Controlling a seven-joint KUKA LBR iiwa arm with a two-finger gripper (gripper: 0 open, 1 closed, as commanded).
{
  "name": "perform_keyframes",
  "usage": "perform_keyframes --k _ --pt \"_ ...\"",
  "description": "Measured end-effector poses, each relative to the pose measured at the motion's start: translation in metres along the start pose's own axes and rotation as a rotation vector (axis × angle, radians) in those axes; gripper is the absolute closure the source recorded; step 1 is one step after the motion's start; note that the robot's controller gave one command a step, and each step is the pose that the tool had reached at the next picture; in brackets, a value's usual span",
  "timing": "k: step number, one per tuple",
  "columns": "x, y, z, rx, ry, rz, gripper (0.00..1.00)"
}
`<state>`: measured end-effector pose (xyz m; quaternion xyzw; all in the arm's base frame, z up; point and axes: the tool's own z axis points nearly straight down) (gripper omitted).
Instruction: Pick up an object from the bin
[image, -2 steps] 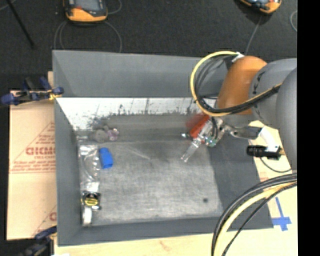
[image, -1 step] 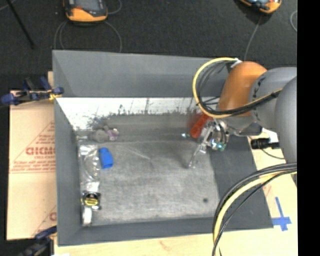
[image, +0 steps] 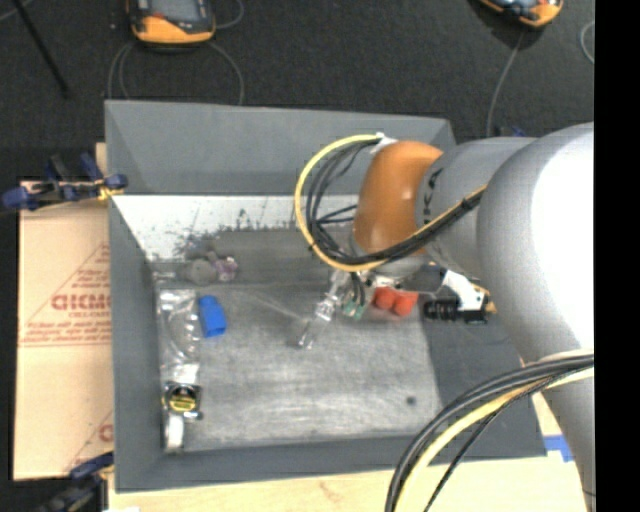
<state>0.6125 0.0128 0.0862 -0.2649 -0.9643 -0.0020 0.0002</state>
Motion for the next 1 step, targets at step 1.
perform_keyframes --k 1 --pt "-0.0057 0.0459 -0.0017 -0.001 -0.005 0.082 0.00"
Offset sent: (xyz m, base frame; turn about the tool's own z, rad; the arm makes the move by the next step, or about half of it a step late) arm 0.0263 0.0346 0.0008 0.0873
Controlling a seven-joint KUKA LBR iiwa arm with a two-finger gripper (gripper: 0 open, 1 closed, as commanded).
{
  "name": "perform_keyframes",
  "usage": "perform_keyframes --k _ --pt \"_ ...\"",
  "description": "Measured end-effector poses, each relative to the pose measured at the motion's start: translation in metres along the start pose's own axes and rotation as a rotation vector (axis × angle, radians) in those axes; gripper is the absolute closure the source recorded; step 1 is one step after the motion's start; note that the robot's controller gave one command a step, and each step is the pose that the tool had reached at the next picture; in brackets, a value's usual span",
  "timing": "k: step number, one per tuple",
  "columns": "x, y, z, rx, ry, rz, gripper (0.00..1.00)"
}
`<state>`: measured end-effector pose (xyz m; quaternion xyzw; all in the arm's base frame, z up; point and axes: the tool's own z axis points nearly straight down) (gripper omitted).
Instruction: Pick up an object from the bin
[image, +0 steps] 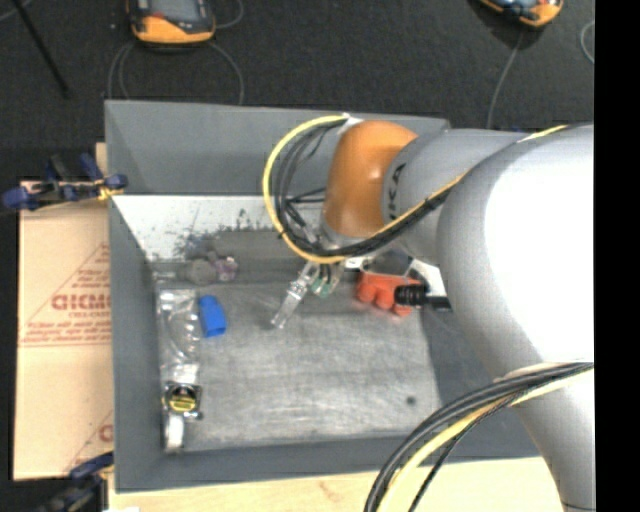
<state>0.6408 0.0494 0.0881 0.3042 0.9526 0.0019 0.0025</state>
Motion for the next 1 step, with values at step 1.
perform_keyframes --k 1 --pt "0.0322 0.0533 -0.0029 0.002 -0.002 -0.250 0.00"
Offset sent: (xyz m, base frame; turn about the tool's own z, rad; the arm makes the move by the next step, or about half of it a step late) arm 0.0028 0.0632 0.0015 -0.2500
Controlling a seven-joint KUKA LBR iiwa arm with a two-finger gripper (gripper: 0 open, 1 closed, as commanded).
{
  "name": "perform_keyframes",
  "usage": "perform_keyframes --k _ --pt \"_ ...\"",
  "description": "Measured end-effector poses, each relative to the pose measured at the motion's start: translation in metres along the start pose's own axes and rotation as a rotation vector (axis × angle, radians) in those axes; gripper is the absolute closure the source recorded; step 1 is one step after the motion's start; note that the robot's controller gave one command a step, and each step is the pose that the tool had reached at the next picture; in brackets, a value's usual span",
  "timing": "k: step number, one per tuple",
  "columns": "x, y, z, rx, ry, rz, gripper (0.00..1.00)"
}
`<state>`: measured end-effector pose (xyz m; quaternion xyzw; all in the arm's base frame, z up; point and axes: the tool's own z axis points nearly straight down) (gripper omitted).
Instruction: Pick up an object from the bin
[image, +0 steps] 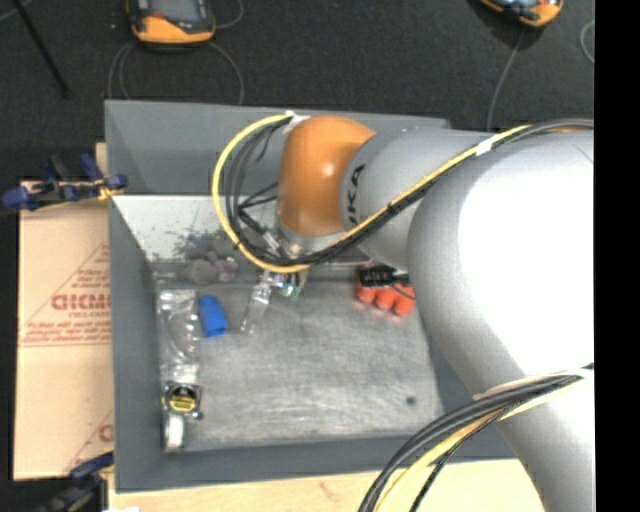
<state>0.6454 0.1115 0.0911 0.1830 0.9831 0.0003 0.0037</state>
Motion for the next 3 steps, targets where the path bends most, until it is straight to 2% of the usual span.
perform_keyframes --k 1,2,3 --pt "0.036 0.060 0.005 -0.002 0.000 -0.236 0.00" --pt "0.036 0.059 0.005 0.000 -0.001 -0.238 1.00" --pt "0.039 0.057 -0.165 -0.007 -0.004 -0.212 1.00"
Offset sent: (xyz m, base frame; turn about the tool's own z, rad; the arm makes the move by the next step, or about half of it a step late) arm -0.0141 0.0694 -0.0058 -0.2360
